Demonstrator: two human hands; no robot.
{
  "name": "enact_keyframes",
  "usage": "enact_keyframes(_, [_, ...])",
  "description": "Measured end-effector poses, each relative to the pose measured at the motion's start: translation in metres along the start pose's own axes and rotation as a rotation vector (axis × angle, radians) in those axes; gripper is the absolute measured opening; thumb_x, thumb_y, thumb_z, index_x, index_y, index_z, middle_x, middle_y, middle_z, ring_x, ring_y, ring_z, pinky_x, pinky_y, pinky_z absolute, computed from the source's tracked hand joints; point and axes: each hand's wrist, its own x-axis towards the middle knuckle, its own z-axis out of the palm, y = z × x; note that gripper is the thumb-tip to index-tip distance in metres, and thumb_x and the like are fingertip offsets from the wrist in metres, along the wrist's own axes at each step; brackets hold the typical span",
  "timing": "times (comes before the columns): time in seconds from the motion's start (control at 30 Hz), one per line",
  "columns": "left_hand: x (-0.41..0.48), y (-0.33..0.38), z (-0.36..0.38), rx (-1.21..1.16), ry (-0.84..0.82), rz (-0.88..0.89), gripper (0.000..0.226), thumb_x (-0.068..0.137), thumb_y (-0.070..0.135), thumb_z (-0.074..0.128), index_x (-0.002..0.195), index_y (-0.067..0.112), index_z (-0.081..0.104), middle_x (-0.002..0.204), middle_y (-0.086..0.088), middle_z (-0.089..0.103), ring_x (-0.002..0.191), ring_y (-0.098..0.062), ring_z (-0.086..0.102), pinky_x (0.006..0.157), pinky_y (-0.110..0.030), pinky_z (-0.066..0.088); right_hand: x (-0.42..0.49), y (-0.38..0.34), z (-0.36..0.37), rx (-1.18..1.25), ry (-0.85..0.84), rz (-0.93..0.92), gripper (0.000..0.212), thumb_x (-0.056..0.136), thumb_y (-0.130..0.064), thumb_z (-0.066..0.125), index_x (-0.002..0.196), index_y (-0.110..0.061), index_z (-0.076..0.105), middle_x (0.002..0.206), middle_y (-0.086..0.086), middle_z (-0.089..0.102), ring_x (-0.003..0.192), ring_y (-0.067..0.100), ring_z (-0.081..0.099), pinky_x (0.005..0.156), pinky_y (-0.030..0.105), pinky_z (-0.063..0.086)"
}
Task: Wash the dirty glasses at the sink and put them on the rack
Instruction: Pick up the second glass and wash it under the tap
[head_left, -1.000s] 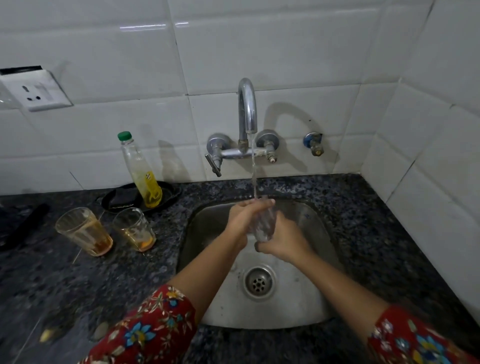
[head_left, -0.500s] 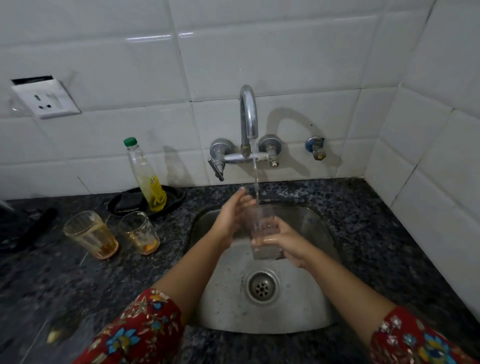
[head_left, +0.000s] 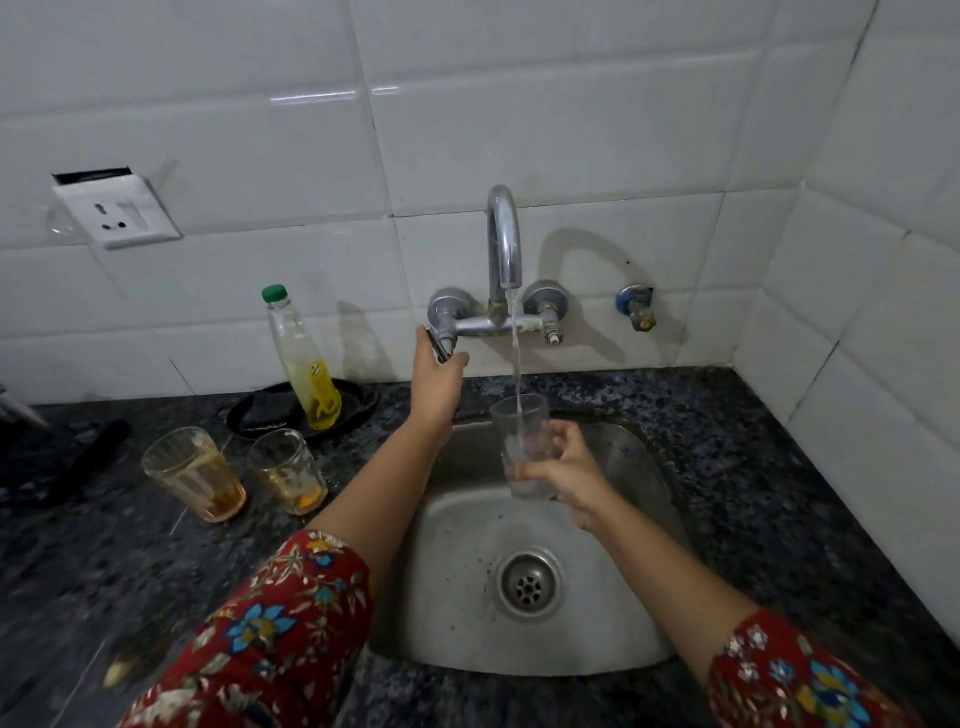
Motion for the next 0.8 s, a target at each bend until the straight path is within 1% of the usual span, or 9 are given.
enact_keyframes(0.1, [-0.002, 0.001, 0.003, 0.010, 0.002, -0.006, 0.073, 0.098, 0.011, 0.047, 0.156, 0.023, 0.005, 0.163, 0.001, 0.010, 0.148, -0.023, 0.018, 0.119, -0.042, 0.022, -0.003, 0.006, 0.004, -0.028, -0.052, 0.010, 0.068, 0.058, -0.002, 0.085, 0.107, -0.024, 0.043, 0.116, 0.001, 0.062, 0.106, 0.021, 0.059, 0.074, 0.035, 0.049])
enact_keyframes(0.2, [-0.003, 0.000, 0.006, 0.083, 0.003, 0.035, 0.070, 0.098, 0.011, 0.045, 0.156, 0.023, 0.007, 0.163, 0.002, 0.015, 0.146, -0.023, 0.023, 0.119, -0.043, 0.023, -0.001, 0.011, -0.002, 0.047, 0.035, 0.048, 0.066, 0.061, -0.001, 0.083, 0.109, -0.021, 0.042, 0.109, -0.001, 0.061, 0.100, 0.020, 0.059, 0.085, 0.044, 0.050])
enact_keyframes(0.33, [-0.006, -0.004, 0.009, 0.201, -0.059, 0.151, 0.066, 0.098, 0.010, 0.041, 0.156, 0.020, 0.011, 0.162, 0.002, 0.017, 0.147, -0.017, 0.022, 0.120, -0.036, 0.019, -0.003, 0.015, -0.004, 0.043, -0.016, 0.046, 0.061, 0.063, -0.002, 0.082, 0.108, -0.022, 0.045, 0.114, 0.001, 0.062, 0.099, 0.018, 0.059, 0.072, 0.037, 0.048])
enact_keyframes(0.43, [-0.008, -0.007, -0.002, 0.230, -0.098, 0.162, 0.061, 0.101, 0.012, 0.040, 0.156, 0.021, 0.014, 0.161, 0.002, 0.020, 0.145, -0.013, 0.023, 0.113, -0.024, 0.018, -0.010, 0.019, -0.005, 0.094, -0.060, 0.091, 0.054, 0.067, -0.002, 0.078, 0.110, -0.020, 0.051, 0.114, 0.001, 0.060, 0.105, 0.025, 0.058, 0.084, 0.049, 0.051])
enact_keyframes(0.5, [-0.019, -0.016, -0.010, 0.216, -0.098, 0.143, 0.057, 0.103, 0.019, 0.042, 0.155, 0.023, 0.020, 0.159, 0.004, 0.027, 0.140, -0.008, 0.030, 0.108, -0.023, 0.023, -0.015, 0.019, -0.013, 0.156, -0.111, 0.129, 0.046, 0.068, 0.001, 0.075, 0.106, -0.018, 0.056, 0.114, 0.003, 0.059, 0.104, 0.029, 0.059, 0.088, 0.056, 0.051])
enact_keyframes(0.6, [-0.046, -0.044, -0.015, 0.207, -0.087, 0.077, 0.052, 0.102, 0.026, 0.045, 0.152, 0.018, 0.029, 0.155, 0.000, 0.035, 0.140, -0.013, 0.035, 0.110, -0.026, 0.028, -0.020, 0.021, -0.029, 0.139, -0.084, 0.134, 0.047, 0.064, 0.002, 0.079, 0.102, -0.022, 0.063, 0.119, 0.003, 0.059, 0.098, 0.027, 0.063, 0.075, 0.046, 0.058])
enact_keyframes(0.67, [-0.066, -0.066, -0.016, 0.258, -0.117, 0.032, 0.050, 0.101, 0.026, 0.047, 0.149, 0.015, 0.035, 0.152, -0.005, 0.040, 0.137, -0.017, 0.040, 0.109, -0.025, 0.031, -0.024, 0.021, -0.039, 0.101, -0.012, 0.115, 0.056, 0.062, 0.002, 0.082, 0.107, -0.020, 0.057, 0.123, 0.006, 0.055, 0.098, 0.027, 0.063, 0.066, 0.037, 0.058])
enact_keyframes(0.73, [-0.087, -0.082, -0.016, 0.303, -0.129, -0.002, 0.048, 0.101, 0.025, 0.049, 0.146, 0.014, 0.038, 0.150, -0.007, 0.041, 0.133, -0.016, 0.044, 0.105, -0.022, 0.031, -0.024, 0.021, -0.045, 0.058, 0.047, 0.087, 0.064, 0.059, -0.002, 0.086, 0.109, -0.021, 0.050, 0.127, 0.006, 0.050, 0.101, 0.025, 0.060, 0.063, 0.032, 0.055])
enact_keyframes(0.8, [-0.103, -0.093, -0.016, 0.324, -0.119, -0.024, 0.047, 0.099, 0.023, 0.052, 0.144, 0.015, 0.042, 0.147, -0.006, 0.043, 0.127, -0.014, 0.046, 0.104, -0.024, 0.035, -0.024, 0.017, -0.048, -0.004, 0.071, 0.010, 0.068, 0.052, -0.008, 0.090, 0.102, -0.028, 0.048, 0.127, 0.006, 0.052, 0.098, 0.022, 0.059, 0.064, 0.030, 0.052])
